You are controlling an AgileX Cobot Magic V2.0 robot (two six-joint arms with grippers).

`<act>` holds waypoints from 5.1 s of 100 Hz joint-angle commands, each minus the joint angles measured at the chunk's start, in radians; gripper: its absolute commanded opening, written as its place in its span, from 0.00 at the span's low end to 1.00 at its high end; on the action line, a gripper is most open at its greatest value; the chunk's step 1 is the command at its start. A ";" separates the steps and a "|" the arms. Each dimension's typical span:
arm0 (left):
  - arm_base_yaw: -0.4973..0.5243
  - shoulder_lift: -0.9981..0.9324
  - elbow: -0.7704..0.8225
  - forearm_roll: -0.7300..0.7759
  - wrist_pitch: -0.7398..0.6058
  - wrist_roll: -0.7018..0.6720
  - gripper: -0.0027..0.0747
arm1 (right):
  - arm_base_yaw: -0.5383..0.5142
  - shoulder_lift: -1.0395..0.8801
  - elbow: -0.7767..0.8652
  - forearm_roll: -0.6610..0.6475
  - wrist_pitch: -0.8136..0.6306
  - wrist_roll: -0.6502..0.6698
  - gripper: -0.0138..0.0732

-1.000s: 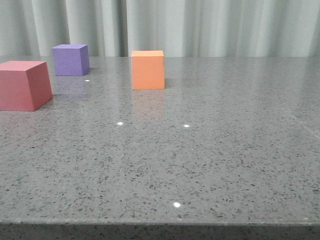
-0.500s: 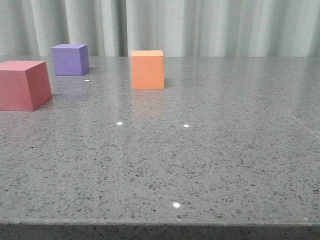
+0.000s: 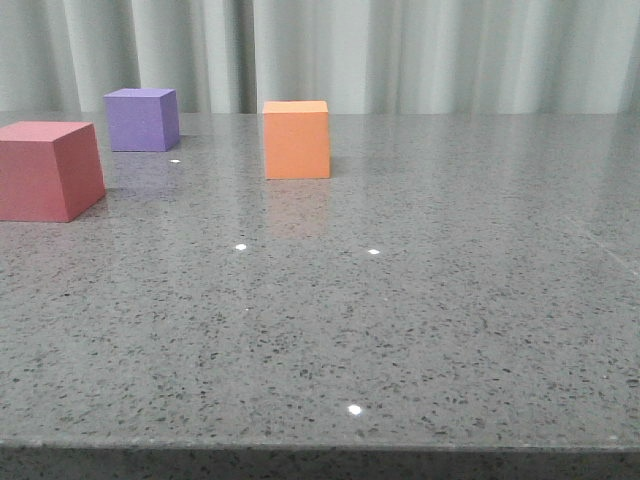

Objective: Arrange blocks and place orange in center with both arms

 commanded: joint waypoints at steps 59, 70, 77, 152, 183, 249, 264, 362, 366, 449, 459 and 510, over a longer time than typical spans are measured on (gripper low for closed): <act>0.002 0.345 -0.247 0.005 0.224 -0.003 0.08 | -0.004 0.002 -0.025 -0.021 -0.081 -0.011 0.03; 0.002 0.349 -0.247 0.005 0.231 -0.003 0.32 | -0.004 0.002 -0.025 -0.021 -0.081 -0.011 0.03; 0.002 0.349 -0.247 0.007 0.231 -0.003 0.53 | -0.004 0.002 -0.025 -0.021 -0.081 -0.011 0.03; -0.106 0.741 -0.427 -0.209 0.089 -0.003 0.90 | -0.004 0.002 -0.025 -0.021 -0.081 -0.011 0.03; -0.372 1.058 -0.698 0.113 0.034 -0.308 0.89 | -0.004 0.002 -0.025 -0.021 -0.081 -0.011 0.03; -0.545 1.550 -1.197 0.321 0.153 -0.518 0.89 | -0.004 0.002 -0.025 -0.021 -0.081 -0.011 0.03; -0.545 1.583 -1.203 0.344 0.151 -0.528 0.89 | -0.004 0.002 -0.025 -0.021 -0.081 -0.011 0.03; -0.541 1.687 -1.203 0.388 0.177 -0.536 0.44 | -0.004 0.002 -0.025 -0.021 -0.081 -0.011 0.03; -0.541 1.678 -1.203 0.388 0.190 -0.513 0.44 | -0.004 0.002 -0.025 -0.021 -0.081 -0.011 0.03; -0.222 1.288 -0.992 0.226 0.242 -0.178 0.44 | -0.004 0.002 -0.025 -0.021 -0.081 -0.011 0.03; -0.178 1.282 -0.916 0.218 0.173 -0.171 0.44 | -0.004 0.002 -0.025 -0.021 -0.081 -0.011 0.03; -0.144 1.339 -0.723 0.132 -0.079 -0.108 0.44 | -0.004 0.002 -0.025 -0.021 -0.081 -0.011 0.03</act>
